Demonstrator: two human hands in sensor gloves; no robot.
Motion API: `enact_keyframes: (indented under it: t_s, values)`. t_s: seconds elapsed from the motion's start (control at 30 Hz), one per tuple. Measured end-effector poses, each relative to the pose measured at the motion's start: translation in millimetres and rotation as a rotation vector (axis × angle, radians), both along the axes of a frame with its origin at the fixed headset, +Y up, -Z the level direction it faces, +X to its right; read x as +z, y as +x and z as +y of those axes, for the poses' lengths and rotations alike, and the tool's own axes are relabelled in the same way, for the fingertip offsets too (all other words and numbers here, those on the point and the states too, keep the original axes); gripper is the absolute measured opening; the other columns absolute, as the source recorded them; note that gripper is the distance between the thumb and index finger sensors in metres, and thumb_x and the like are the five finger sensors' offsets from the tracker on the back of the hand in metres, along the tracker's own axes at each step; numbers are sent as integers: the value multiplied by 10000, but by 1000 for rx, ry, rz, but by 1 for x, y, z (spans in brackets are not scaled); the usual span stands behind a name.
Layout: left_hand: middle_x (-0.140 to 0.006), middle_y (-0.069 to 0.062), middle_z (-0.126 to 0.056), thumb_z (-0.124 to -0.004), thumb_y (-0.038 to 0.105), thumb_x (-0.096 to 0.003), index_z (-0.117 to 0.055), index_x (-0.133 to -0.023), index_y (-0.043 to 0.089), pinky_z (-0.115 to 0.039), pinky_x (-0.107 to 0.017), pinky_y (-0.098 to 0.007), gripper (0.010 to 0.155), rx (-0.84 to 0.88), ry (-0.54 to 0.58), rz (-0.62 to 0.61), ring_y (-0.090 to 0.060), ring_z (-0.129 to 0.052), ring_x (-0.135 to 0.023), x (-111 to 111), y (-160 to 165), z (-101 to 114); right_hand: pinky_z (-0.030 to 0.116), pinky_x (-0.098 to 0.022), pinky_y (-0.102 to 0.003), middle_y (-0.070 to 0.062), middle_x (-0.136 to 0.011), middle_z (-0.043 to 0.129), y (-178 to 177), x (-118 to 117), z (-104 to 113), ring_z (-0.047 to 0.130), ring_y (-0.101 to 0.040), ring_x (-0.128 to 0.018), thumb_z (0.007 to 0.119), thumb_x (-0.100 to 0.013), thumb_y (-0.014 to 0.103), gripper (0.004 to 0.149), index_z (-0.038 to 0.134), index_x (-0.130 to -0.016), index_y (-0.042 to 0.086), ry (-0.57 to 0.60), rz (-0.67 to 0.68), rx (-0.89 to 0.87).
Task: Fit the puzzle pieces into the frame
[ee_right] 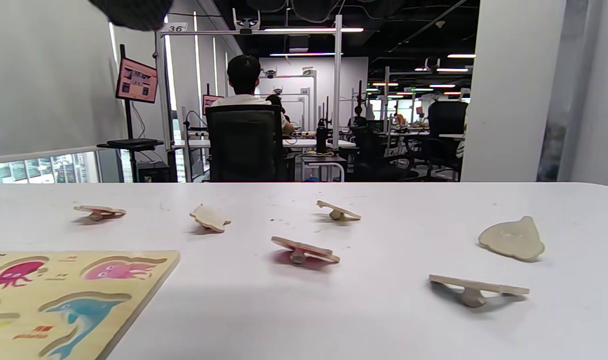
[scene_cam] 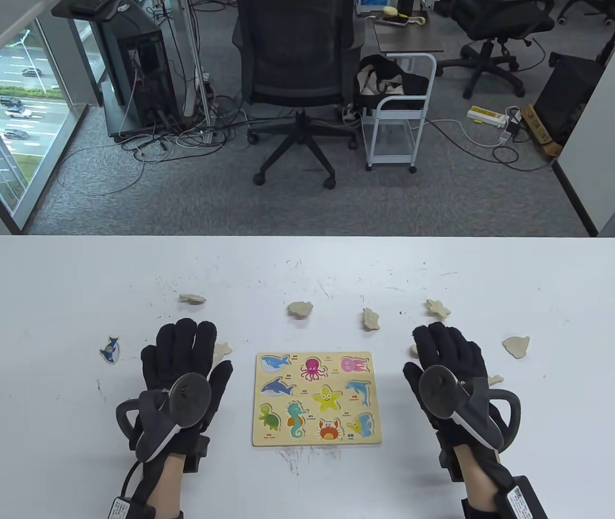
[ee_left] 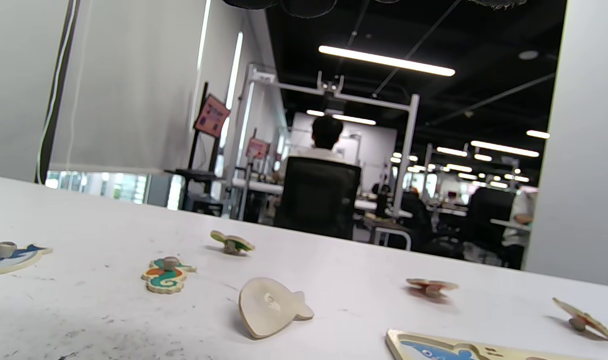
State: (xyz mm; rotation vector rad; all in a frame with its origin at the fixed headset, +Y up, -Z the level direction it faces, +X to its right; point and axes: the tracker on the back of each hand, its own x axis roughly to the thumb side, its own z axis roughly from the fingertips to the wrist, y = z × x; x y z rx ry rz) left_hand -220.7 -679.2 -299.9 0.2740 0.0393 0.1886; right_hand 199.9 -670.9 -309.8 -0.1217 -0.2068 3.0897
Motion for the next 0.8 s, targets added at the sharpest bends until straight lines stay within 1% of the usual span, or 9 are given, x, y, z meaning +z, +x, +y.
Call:
enact_keyframes:
  t_s: [0.07,0.17,0.23,0.3,0.4,0.5,0.6,0.7,0.8]
  values:
    - [-1302,10,-396,-558,693,-495,-337,-1170,437,-405,-857,-632,755,13,5,-1,-330,-382,-1211,0,-2,1,481,-852,-481,88,-1184,494,2,-9,2,581,-223,-1112,742,-470,576,690,447,-1071,409,-17,-39,-4]
    - [-1301,9,-398,-559,693,-495,-340,-1171,434,-407,-856,-631,756,11,-1,0,-330,-386,-1210,0,-2,0,496,-853,-465,104,-1176,504,10,-33,6,596,-199,-1106,757,-462,577,692,453,-1063,419,-41,-102,85]
    - [-1301,11,-401,-559,693,-495,-340,-1171,435,-407,-857,-631,756,10,-2,-1,-330,-386,-1210,1,-1,1,507,-851,-459,111,-1169,520,14,-47,5,610,-191,-1099,763,-457,578,691,462,-1059,420,-72,-138,120]
    - [-1301,10,-401,-559,694,-494,-341,-1170,436,-410,-856,-632,755,6,0,-1,-330,-389,-1210,1,0,1,511,-848,-460,108,-1164,534,17,-61,-3,622,-192,-1093,766,-455,577,686,474,-1055,418,-130,-151,137]
    - [-1301,11,-406,-559,693,-496,-344,-1170,436,-411,-856,-632,753,7,3,0,-329,-391,-1210,1,-1,1,516,-848,-458,119,-1162,540,15,-79,-25,630,-182,-1092,761,-450,589,690,472,-1055,423,-239,-182,211]
    - [-1299,10,-412,-560,692,-495,-350,-1171,432,-413,-855,-633,754,10,1,0,-329,-395,-1209,1,-1,1,532,-841,-455,122,-1144,584,13,-92,-52,665,-172,-1075,758,-451,586,663,507,-1043,424,-334,-199,239]
    - [-1299,11,-418,-560,693,-495,-350,-1170,435,-414,-855,-633,753,9,-2,-1,-329,-397,-1210,1,0,1,548,-834,-448,131,-1120,632,12,-101,-71,703,-162,-1054,755,-454,580,628,547,-1026,425,-401,-222,269]
    - [-1299,11,-420,-559,693,-495,-353,-1170,435,-415,-855,-633,751,8,-3,1,-327,-401,-1210,1,0,2,556,-830,-450,137,-1102,662,10,-106,-84,722,-158,-1041,755,-455,575,604,574,-1012,428,-434,-229,273]
    - [-1298,12,-423,-560,693,-495,-353,-1170,434,-416,-855,-633,752,11,-4,3,-327,-403,-1209,1,-1,2,561,-826,-451,141,-1082,694,8,-108,-90,742,-156,-1026,760,-456,570,578,609,-995,427,-450,-228,282]
